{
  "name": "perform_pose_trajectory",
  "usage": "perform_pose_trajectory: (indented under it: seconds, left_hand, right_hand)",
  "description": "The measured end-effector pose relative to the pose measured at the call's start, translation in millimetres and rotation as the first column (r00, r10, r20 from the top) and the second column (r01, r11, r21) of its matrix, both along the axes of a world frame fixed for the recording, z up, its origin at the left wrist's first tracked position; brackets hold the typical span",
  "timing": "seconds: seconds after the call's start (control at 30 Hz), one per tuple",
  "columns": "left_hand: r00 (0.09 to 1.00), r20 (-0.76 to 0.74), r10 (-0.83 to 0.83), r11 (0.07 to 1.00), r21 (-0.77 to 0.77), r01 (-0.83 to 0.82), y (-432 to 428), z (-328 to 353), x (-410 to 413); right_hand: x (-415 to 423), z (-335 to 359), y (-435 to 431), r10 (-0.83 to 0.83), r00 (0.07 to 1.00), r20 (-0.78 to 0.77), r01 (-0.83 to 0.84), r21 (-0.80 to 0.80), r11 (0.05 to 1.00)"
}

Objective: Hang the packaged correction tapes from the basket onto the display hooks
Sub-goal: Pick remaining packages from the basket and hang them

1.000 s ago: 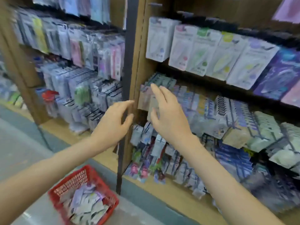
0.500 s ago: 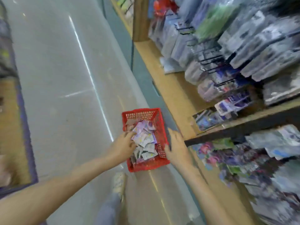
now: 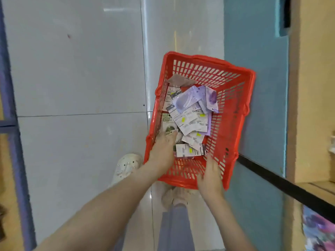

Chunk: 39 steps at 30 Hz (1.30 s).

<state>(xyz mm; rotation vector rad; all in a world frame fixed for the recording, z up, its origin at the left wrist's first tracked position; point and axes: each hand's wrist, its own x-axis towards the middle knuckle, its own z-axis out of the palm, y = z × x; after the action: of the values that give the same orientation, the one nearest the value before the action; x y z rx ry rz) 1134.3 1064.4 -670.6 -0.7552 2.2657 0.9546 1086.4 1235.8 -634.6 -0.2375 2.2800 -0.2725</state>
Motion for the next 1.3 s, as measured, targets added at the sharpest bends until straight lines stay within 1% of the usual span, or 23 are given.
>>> perform_pose_trajectory:
  seconds: [0.13,0.2,0.27,0.3,0.37,0.43,0.5,0.57,0.67,0.77,0.8,0.83,0.9,0.97,1.0,1.07,1.1,1.13,1.17,1.2,1.23,1.27,1.3]
  left_hand:
    - [1.000,-0.004,-0.021,0.992,-0.128,0.020,17,-85,-17]
    - [0.999,-0.040,0.030,0.989,-0.147,-0.036,17,-120,-37]
    - [0.993,-0.101,0.067,0.979,-0.185,-0.085,14,-143,-58]
    - [0.991,-0.116,0.058,0.975,-0.205,-0.082,11,-151,-66]
    - [0.986,-0.145,0.080,0.981,-0.164,-0.103,1,-166,-80]
    - [0.977,-0.191,0.098,0.986,-0.115,-0.121,-12,-175,-92]
    - [0.976,-0.216,0.041,0.985,-0.155,-0.076,-20,-181,-103]
    - [0.979,-0.202,0.011,0.976,-0.211,-0.054,-20,-186,-117]
    - [0.982,-0.188,-0.004,0.954,-0.294,-0.052,-21,-185,-146]
    - [0.993,-0.101,-0.056,0.973,-0.231,0.032,-33,-187,-169]
    - [0.995,-0.090,-0.051,0.979,-0.203,0.032,-37,-189,-173]
    - [0.997,-0.076,-0.020,0.983,-0.182,0.006,-38,-191,-174]
    - [0.997,-0.044,0.056,0.985,-0.161,-0.062,-39,-192,-171]
    - [0.992,0.001,0.123,0.981,-0.150,-0.122,-39,-189,-162]
    - [0.988,0.019,0.151,0.977,-0.152,-0.146,-40,-188,-155]
    - [0.974,0.043,0.224,0.961,-0.174,-0.213,-43,-183,-139]
    - [0.963,0.053,0.264,0.950,-0.187,-0.250,-42,-181,-130]
    - [0.955,0.061,0.289,0.942,-0.194,-0.273,-39,-179,-123]
    - [0.954,0.067,0.291,0.941,-0.201,-0.273,-35,-177,-117]
    - [0.954,0.079,0.288,0.940,-0.214,-0.266,-30,-177,-112]
    - [0.950,0.094,0.299,0.934,-0.231,-0.271,-26,-179,-108]
    - [0.944,0.113,0.311,0.926,-0.259,-0.275,-23,-181,-106]
    - [0.943,0.132,0.305,0.920,-0.296,-0.256,-22,-183,-105]
  right_hand:
    - [-29,-95,-13,0.195,0.979,-0.054,-0.196,-0.020,0.980]
    - [-51,-143,-30,0.281,0.955,-0.094,-0.283,-0.005,0.959]
    - [-71,-182,-54,0.306,0.944,-0.120,-0.311,-0.021,0.950]
    - [-77,-196,-66,0.312,0.943,-0.113,-0.317,-0.028,0.948]
    - [-82,-217,-80,0.292,0.952,-0.093,-0.296,-0.040,0.954]
    - [-81,-227,-84,0.218,0.970,-0.104,-0.224,-0.046,0.974]
    - [-78,-226,-80,0.154,0.973,-0.174,-0.169,-0.080,0.982]
    - [-76,-222,-71,0.161,0.966,-0.202,-0.179,-0.073,0.981]
    - [-73,-209,-55,0.219,0.956,-0.193,-0.222,0.006,0.975]
    - [-72,-195,-39,0.205,0.947,-0.245,-0.215,-0.012,0.977]
    - [-73,-192,-32,0.188,0.956,-0.224,-0.199,-0.025,0.980]
    - [-76,-187,-25,0.165,0.972,-0.165,-0.176,-0.054,0.983]
    - [-82,-176,-10,0.052,0.998,0.024,-0.048,-0.156,0.987]
    - [-87,-165,1,-0.114,0.973,0.200,0.165,-0.266,0.950]
    - [-88,-161,4,-0.195,0.948,0.250,0.268,-0.301,0.915]
    - [-88,-160,5,-0.310,0.901,0.302,0.400,-0.307,0.863]
    - [-87,-162,3,-0.338,0.892,0.301,0.420,-0.270,0.867]
    - [-86,-167,3,-0.342,0.901,0.268,0.401,-0.209,0.892]
    - [-84,-173,2,-0.309,0.932,0.191,0.335,-0.127,0.934]
    - [-84,-180,1,-0.249,0.965,0.085,0.253,-0.042,0.967]
    - [-83,-185,-2,-0.176,0.984,-0.027,0.176,-0.001,0.984]
    - [-81,-188,-7,-0.117,0.985,-0.125,0.116,-0.009,0.993]
    - [-80,-191,-14,-0.065,0.982,-0.177,0.061,-0.026,0.998]
